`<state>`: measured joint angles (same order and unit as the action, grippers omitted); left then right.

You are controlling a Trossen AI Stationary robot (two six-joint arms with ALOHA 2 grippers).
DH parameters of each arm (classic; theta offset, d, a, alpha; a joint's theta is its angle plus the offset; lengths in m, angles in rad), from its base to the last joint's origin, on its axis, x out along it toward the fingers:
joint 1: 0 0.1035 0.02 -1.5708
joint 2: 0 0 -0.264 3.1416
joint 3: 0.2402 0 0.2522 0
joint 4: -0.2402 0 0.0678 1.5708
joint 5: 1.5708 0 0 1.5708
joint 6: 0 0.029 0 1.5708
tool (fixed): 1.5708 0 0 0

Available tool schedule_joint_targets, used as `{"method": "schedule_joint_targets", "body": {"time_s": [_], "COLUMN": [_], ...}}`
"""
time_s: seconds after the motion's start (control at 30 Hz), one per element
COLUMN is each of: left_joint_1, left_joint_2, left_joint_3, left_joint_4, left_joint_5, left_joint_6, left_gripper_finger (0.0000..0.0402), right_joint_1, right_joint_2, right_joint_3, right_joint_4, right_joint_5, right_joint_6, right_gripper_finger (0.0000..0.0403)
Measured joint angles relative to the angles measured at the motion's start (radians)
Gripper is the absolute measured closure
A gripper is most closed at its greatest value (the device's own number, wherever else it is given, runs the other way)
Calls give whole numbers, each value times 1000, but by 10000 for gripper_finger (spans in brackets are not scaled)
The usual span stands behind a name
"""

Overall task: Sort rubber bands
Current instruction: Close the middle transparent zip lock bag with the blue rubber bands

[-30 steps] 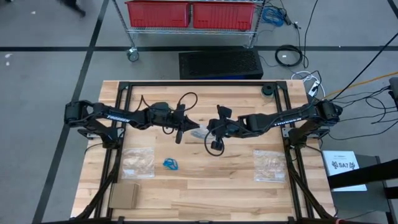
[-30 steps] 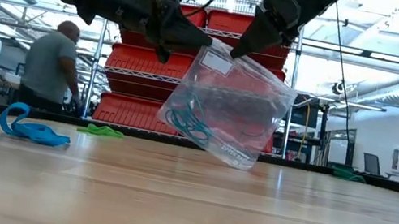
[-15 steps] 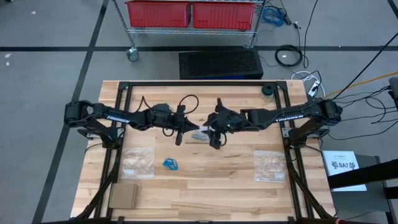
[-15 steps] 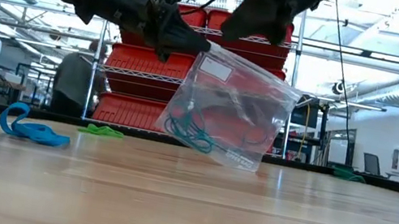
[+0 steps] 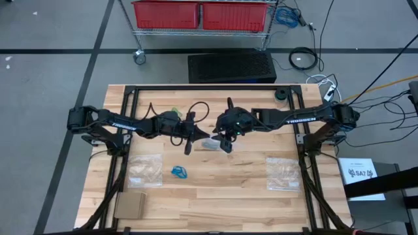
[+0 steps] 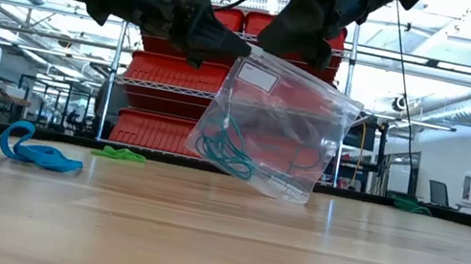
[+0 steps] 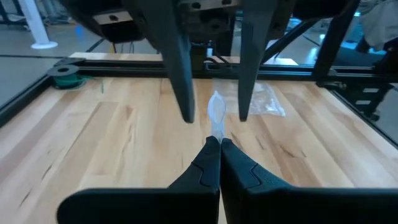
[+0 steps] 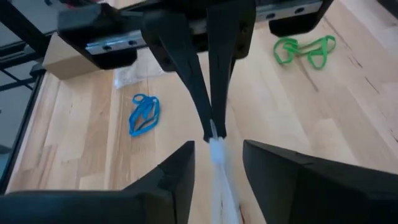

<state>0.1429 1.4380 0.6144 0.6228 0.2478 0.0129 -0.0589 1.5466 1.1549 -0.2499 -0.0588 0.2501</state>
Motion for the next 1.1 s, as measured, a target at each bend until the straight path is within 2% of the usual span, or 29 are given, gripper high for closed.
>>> {"method": "schedule_joint_targets", "body": {"time_s": [0.27, 0.53, 0.73, 1.1], "left_joint_1": [1, 1, 1, 8], "left_joint_2": [0, 0, 0, 1], "left_joint_3": [0, 0, 0, 0], "left_joint_4": [27, 37, 45, 46], "left_joint_5": [-3, -4, -5, -15], "left_joint_6": [-4, -4, -5, -7], "left_gripper_finger": [401, 401, 401, 402], "right_joint_1": [-2, -7, -6, -5], "right_joint_2": [3, 3, 2, 2], "right_joint_3": [0, 0, 0, 1], "right_joint_4": [0, 5, 5, -35], "right_joint_5": [5, 4, 5, 14], "right_joint_6": [0, -7, -31, -28], "right_gripper_finger": [337, 354, 395, 400]}}
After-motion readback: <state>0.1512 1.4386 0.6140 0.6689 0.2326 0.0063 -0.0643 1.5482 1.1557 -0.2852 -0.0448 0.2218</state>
